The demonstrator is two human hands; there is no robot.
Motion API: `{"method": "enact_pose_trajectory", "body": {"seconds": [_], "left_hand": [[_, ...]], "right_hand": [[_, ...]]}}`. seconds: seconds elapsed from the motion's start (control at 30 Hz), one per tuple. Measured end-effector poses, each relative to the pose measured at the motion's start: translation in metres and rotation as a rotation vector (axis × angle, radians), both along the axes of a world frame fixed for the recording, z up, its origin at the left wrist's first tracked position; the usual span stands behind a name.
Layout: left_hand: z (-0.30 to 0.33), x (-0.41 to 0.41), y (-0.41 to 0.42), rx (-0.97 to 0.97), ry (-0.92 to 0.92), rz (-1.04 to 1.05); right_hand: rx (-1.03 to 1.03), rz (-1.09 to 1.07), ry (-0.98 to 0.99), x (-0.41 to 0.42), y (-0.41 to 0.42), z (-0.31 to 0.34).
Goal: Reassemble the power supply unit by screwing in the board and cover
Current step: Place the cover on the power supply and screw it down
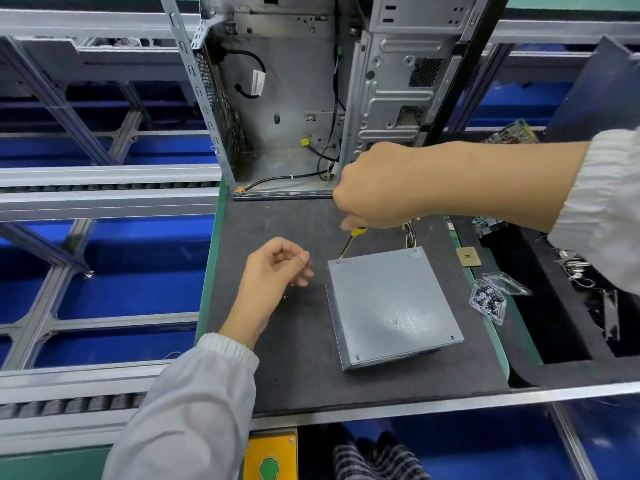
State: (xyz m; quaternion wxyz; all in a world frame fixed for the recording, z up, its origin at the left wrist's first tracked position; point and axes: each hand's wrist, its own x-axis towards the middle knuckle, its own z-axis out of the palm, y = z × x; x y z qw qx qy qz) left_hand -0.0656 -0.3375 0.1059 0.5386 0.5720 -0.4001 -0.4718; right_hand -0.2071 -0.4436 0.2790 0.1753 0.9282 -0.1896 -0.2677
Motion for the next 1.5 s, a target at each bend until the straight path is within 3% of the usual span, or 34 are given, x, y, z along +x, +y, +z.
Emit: {"method": "enact_pose_trajectory", "body": {"seconds": [0.1, 0.27, 0.43, 0.6, 0.77, 1.03, 1.17, 1.3, 1.4, 1.5], "left_hand": [[0.003, -0.009, 0.007, -0.043, 0.333, 0.093], [0.002, -0.019, 0.011, 0.019, 0.604, 0.168], [0.001, -0.027, 0.013, 0.058, 0.582, 0.243], [0.002, -0.035, 0.012, 0.107, 0.572, 0.282], [0.005, -0.039, 0.011, 0.113, 0.595, 0.284], [0.007, -0.044, 0.012, 0.132, 0.678, 0.276], [0.007, -0.045, 0.013, 0.151, 0.729, 0.282], [0.005, -0.045, 0.016, 0.158, 0.754, 0.278], [0.004, -0.045, 0.018, 0.153, 0.749, 0.27], [0.003, -0.045, 0.019, 0.153, 0.75, 0.296]], "right_hand": [[0.019, -0.007, 0.008, -0.004, 0.0, -0.007], [0.105, 0.025, 0.035, -0.008, -0.003, -0.006], [-0.047, 0.063, -0.024, -0.009, -0.013, -0.01], [0.114, 0.015, -0.005, -0.013, -0.012, -0.012], [0.012, 0.049, -0.053, -0.01, -0.014, -0.01], [0.097, 0.021, -0.035, -0.016, -0.009, -0.011], [0.08, -0.035, -0.014, -0.018, -0.011, -0.015], [0.222, -0.171, -0.024, -0.034, -0.01, -0.022], [0.211, -0.108, -0.058, -0.037, -0.005, -0.023], [0.034, 0.083, -0.076, -0.024, -0.003, -0.02]]}}
